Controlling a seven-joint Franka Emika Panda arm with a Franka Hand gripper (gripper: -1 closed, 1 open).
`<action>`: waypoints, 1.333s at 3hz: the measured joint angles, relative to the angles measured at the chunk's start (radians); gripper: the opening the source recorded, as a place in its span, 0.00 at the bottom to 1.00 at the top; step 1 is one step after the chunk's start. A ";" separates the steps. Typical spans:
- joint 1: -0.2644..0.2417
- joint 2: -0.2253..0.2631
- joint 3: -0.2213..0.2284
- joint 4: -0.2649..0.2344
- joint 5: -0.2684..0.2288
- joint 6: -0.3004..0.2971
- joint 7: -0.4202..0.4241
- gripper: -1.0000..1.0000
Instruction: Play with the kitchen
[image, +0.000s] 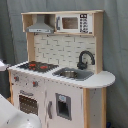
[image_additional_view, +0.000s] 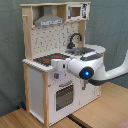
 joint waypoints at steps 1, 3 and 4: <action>0.000 -0.037 0.000 -0.005 -0.056 0.086 0.050 1.00; 0.002 -0.059 0.000 -0.053 -0.175 0.205 0.185 1.00; 0.003 -0.059 -0.001 -0.092 -0.243 0.259 0.254 1.00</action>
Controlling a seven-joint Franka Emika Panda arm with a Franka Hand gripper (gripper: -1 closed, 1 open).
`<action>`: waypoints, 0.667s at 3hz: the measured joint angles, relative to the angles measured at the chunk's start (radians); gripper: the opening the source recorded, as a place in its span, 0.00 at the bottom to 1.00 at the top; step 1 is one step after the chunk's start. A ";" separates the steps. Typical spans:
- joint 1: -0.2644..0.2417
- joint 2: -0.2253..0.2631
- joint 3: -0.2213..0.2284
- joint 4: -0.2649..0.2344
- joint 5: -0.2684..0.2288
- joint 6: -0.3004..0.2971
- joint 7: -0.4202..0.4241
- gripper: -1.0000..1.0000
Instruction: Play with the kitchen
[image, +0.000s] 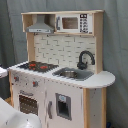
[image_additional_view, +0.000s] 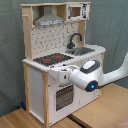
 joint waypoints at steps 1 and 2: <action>0.002 0.000 -0.001 -0.040 -0.082 0.042 0.070 1.00; 0.005 0.000 -0.002 -0.074 -0.158 0.076 0.131 1.00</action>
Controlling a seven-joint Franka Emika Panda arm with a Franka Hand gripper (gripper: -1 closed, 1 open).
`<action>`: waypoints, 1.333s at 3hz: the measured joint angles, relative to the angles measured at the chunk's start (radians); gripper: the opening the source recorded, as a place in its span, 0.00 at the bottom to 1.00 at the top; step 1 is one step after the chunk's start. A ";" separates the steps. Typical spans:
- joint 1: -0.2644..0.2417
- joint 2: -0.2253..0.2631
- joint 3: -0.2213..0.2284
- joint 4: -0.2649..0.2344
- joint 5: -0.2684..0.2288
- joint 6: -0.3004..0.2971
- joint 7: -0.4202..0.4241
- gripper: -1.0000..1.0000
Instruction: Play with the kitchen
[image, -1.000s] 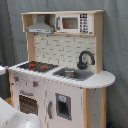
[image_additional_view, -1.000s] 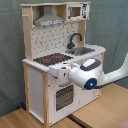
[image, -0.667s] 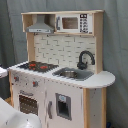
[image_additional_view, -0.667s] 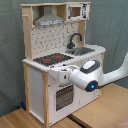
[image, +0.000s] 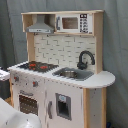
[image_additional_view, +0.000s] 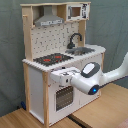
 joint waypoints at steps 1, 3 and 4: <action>0.003 0.001 -0.001 -0.035 -0.087 0.039 0.061 1.00; 0.005 0.001 -0.001 -0.106 -0.252 0.119 0.145 1.00; 0.003 0.001 -0.002 -0.164 -0.310 0.128 0.212 1.00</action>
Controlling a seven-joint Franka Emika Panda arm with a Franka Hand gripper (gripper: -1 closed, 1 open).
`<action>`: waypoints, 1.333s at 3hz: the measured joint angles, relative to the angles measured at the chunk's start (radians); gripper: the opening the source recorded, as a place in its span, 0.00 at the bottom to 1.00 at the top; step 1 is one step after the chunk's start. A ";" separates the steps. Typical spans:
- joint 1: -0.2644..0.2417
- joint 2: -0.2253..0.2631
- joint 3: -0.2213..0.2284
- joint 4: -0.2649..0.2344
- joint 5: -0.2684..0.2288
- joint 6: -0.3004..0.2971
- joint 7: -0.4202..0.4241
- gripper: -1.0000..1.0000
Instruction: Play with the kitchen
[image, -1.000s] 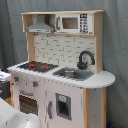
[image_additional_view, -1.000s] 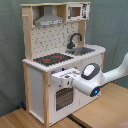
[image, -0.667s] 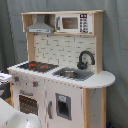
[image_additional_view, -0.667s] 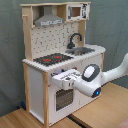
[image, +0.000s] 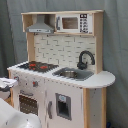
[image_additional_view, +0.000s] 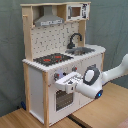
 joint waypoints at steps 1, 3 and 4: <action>-0.020 0.000 -0.005 -0.032 -0.029 0.000 0.089 1.00; -0.121 -0.015 0.042 0.038 -0.029 0.084 0.172 1.00; -0.126 -0.018 0.042 0.053 -0.041 0.090 0.151 1.00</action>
